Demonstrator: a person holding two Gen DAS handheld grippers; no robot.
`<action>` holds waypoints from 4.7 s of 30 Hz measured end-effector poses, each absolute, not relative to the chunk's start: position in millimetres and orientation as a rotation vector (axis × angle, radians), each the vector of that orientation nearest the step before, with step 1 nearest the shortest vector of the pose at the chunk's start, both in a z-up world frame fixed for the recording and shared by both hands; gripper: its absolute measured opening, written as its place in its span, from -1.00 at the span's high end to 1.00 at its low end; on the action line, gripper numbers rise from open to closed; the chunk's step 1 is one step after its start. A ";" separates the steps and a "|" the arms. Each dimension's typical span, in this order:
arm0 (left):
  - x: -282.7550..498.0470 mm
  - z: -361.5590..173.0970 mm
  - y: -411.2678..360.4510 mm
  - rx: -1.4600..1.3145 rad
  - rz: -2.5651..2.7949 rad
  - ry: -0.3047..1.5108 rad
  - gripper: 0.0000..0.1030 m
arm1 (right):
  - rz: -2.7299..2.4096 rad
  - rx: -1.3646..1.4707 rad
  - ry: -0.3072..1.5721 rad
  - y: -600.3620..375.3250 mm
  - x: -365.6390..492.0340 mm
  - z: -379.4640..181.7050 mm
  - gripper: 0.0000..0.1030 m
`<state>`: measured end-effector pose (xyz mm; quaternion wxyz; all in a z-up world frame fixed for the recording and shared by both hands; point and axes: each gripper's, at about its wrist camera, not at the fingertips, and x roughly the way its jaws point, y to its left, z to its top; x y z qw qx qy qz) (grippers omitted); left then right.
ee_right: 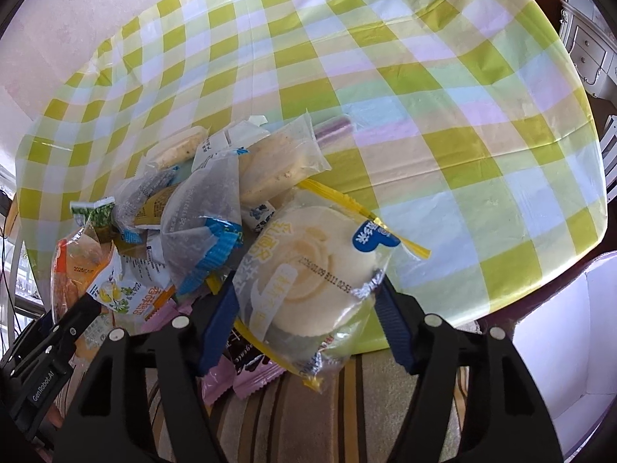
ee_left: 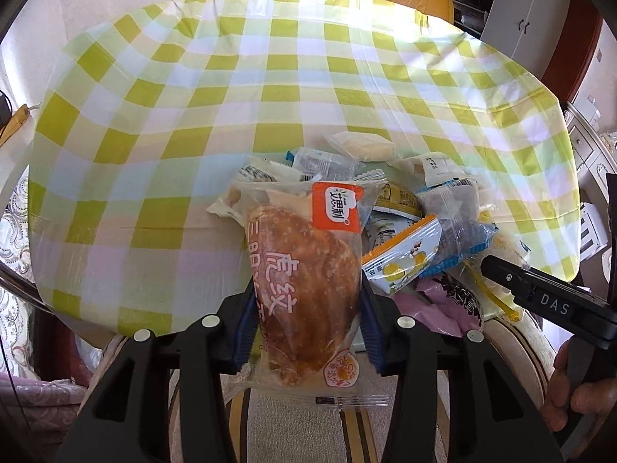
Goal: Organize snacks
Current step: 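Lift both held bags and carry them toward the white box, then open the right tool over the box to drop the cake bag while the left tool drops the bread bag, then move both open tools back over the snacks on the table, then grasp the black-pink chocolate bar with the right tool while the left tool grasps the yellow chip bag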
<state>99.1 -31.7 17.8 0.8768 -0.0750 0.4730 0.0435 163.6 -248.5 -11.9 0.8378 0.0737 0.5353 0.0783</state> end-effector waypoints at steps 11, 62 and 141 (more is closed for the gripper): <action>82.9 37.7 -44.0 -0.129 0.107 0.948 0.13 | 0.169 0.179 1.076 -265.9 143.0 6.2 -0.11; 117.0 -36.1 -386.1 0.118 -0.646 1.334 0.10 | -0.291 0.331 1.174 -519.0 42.8 -79.9 -0.12; 137.6 -20.2 -54.8 -0.325 -0.178 1.076 -0.18 | 0.443 -0.141 1.182 -217.7 157.2 -19.6 -0.19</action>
